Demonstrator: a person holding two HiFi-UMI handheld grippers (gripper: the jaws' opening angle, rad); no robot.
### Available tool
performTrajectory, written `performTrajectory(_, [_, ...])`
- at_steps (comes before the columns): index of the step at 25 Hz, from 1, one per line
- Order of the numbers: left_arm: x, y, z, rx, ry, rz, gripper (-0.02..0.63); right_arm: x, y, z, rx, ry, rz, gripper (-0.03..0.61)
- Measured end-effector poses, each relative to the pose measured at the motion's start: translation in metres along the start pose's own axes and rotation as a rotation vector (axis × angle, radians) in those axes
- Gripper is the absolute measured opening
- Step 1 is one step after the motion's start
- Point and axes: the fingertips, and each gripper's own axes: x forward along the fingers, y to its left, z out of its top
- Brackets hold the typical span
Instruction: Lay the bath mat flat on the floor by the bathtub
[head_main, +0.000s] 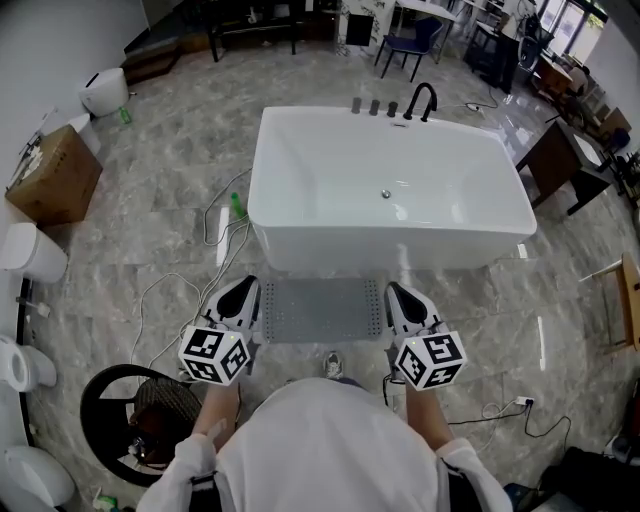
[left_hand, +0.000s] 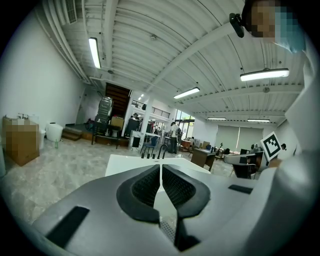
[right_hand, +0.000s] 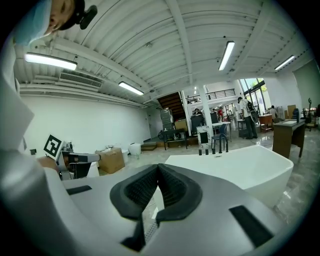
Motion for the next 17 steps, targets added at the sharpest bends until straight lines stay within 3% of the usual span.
performTrajectory(17, [0.002, 0.008, -0.005, 0.006, 0.031, 0.005, 0.04, 0.013, 0.003, -0.009, 0.012, 0.026, 0.005, 0.031])
